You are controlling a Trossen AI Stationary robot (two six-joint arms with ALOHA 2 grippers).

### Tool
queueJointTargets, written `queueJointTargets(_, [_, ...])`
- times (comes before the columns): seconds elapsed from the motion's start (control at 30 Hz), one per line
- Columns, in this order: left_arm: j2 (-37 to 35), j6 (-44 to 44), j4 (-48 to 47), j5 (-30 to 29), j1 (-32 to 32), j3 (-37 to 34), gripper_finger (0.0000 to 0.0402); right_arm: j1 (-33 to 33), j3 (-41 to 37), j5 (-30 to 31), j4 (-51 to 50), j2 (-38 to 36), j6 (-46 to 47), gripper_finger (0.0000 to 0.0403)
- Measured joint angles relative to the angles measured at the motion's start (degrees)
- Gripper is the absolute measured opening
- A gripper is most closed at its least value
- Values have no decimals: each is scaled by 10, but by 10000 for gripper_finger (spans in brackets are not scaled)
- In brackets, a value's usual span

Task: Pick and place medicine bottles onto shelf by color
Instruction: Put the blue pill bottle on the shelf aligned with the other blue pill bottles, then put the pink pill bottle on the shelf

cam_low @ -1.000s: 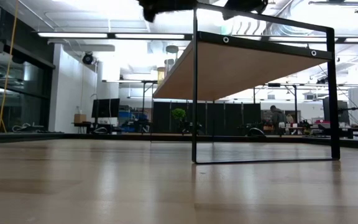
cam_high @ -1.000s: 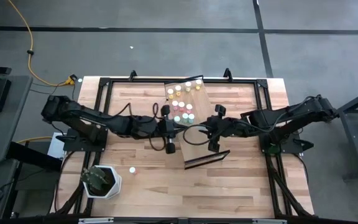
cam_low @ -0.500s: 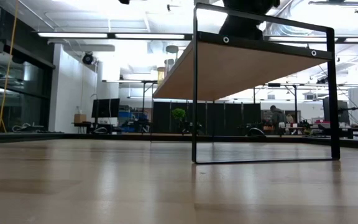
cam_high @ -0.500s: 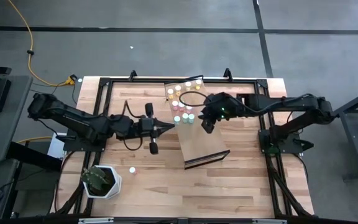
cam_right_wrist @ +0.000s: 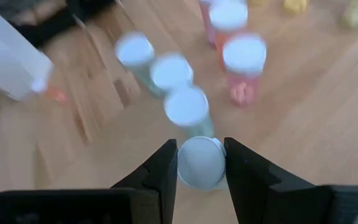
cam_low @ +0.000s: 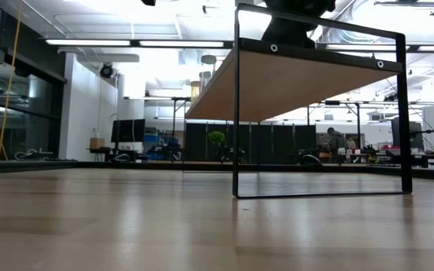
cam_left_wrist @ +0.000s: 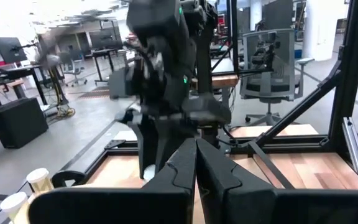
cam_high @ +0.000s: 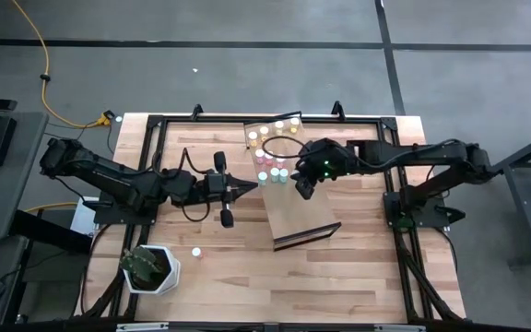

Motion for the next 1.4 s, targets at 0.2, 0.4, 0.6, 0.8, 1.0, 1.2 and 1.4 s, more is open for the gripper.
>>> queueJointTargets(0.2, [0,0,0,-11,0,0,0,0,0,0,18,28,-13,103])
queueJointTargets(0.4, [0,0,-7,-14,0,0,0,0,0,0,15,27,-13,103])
queueJointTargets(0.6, [0,-2,-15,-14,0,0,0,0,0,8,7,22,-11,103])
queueJointTargets(0.8, [0,-2,-15,-15,0,0,0,0,2,31,-6,22,-14,103])
queueJointTargets(1.0, [0,-2,-15,-16,0,0,0,0,2,31,-8,22,-13,104])
queueJointTargets(1.2, [0,-2,-15,-16,0,0,0,0,2,34,-7,22,-14,126])
queueJointTargets(1.4, [0,-2,-15,-16,0,0,0,0,-1,34,-9,24,-21,184])
